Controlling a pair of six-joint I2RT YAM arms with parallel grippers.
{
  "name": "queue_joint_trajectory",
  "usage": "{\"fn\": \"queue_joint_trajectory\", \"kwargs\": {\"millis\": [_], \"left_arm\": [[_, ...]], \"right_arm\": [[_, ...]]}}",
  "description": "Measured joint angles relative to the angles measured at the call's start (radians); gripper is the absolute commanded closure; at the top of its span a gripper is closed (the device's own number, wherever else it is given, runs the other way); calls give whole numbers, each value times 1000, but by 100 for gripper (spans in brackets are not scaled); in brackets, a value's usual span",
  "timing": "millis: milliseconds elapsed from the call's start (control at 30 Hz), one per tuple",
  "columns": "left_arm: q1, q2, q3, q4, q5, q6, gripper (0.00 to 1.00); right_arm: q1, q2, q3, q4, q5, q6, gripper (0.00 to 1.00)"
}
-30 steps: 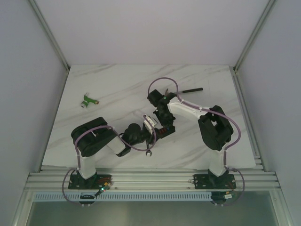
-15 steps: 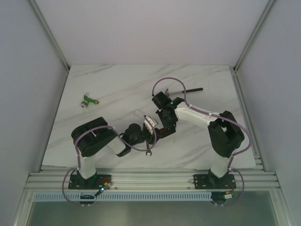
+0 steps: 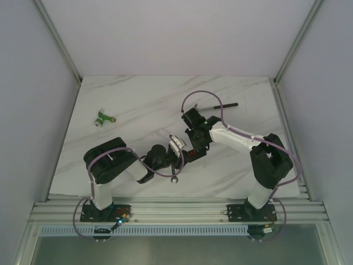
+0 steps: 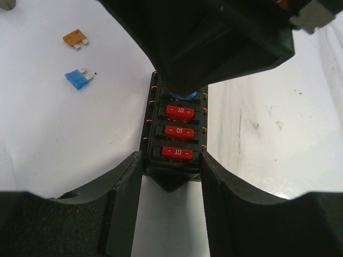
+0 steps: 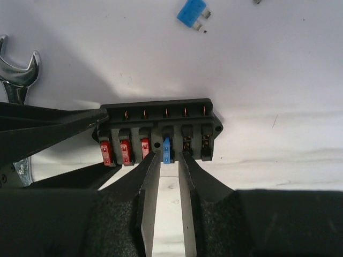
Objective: Snap on the fuse box
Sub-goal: Adjust the fuse in the fuse box base.
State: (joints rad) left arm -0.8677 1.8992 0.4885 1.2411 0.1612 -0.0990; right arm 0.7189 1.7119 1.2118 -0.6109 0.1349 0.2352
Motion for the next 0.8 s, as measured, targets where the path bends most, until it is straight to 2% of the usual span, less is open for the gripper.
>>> {"fn": "queue_joint_trajectory", "kwargs": {"millis": [200, 333, 400, 633, 800], "left_arm": [[-2, 0, 4, -6, 0, 0, 80], [-2, 0, 5, -8, 0, 0, 80], [-2, 0, 6, -9, 0, 0, 80], [-6, 0, 16, -24, -2, 3, 85], [-32, 0, 43, -55, -33, 17, 87]], "right_arm": [[0, 18, -9, 16, -4, -1, 78], [0, 34, -18, 32, -4, -3, 89], [-2, 39, -19, 35, -3, -5, 99], [-11, 39, -12, 22, -8, -16, 100], [-33, 63, 47, -66, -27, -20, 100]]}}
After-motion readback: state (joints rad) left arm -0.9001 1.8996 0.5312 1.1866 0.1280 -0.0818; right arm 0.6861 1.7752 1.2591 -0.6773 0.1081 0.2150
